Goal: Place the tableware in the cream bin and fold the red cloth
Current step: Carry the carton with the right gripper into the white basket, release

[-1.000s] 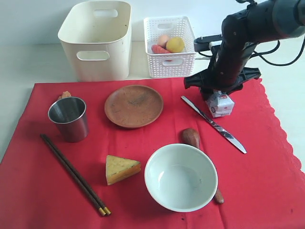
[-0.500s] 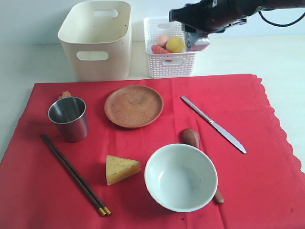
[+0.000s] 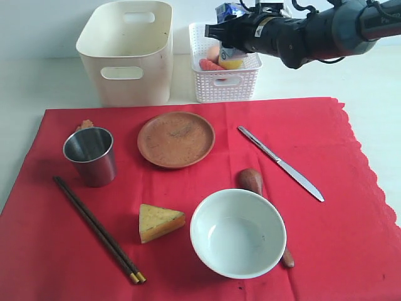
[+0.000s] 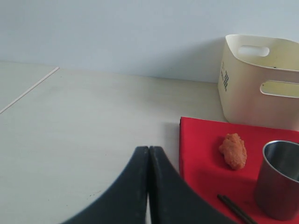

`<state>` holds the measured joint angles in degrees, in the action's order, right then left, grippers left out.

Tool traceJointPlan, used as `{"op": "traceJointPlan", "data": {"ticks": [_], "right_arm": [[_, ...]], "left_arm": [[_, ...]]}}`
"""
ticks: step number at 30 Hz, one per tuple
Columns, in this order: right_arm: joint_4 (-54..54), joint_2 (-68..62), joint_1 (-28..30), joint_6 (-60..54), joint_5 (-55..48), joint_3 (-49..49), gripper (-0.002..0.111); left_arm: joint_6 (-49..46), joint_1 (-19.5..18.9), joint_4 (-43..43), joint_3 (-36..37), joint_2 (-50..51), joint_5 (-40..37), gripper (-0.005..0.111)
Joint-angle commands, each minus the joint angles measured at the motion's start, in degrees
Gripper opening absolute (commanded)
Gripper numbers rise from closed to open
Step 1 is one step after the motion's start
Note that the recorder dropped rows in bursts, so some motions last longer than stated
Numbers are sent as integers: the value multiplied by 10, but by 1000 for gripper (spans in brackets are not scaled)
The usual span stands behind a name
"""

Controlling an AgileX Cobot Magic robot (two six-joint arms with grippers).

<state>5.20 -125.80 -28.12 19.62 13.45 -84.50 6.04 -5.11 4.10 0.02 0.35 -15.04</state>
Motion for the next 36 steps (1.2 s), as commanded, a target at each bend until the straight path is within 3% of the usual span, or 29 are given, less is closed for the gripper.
{"op": "traceJointPlan", "data": {"ticks": [1,7,12,14,16,18,22,26,36], "right_arm": [[-1,-3,-2,-6,7,-22,32],[-1,-1,-2,-31,-4,-23,64],[-1,31,-2,-29,-35,-23,72],[-1,71,-2,-10,-135,-23,72],[-1,104,-2,-13,-209,-23,68],[-1,135,-2,-27,-264,-23,56],[-3,182,-3,-63,-352,-22,24],[-9,198,-10,-70,-377,-22,1],[-20,197,-101,-80,-377,-21,0]], "left_arm": [[0,-2,-2,0,-3,3,2],[0,-2,-2,0,-3,3,2],[0,-2,-2,0,-3,3,2],[0,-2,-2,0,-3,3,2],[0,-2,-2,0,-3,3,2],[0,-2,-2,0,-3,3,2],[0,-2,-2,0,-3,3,2],[0,-2,-2,0,-3,3,2],[0,-2,-2,0,-3,3,2]]}}
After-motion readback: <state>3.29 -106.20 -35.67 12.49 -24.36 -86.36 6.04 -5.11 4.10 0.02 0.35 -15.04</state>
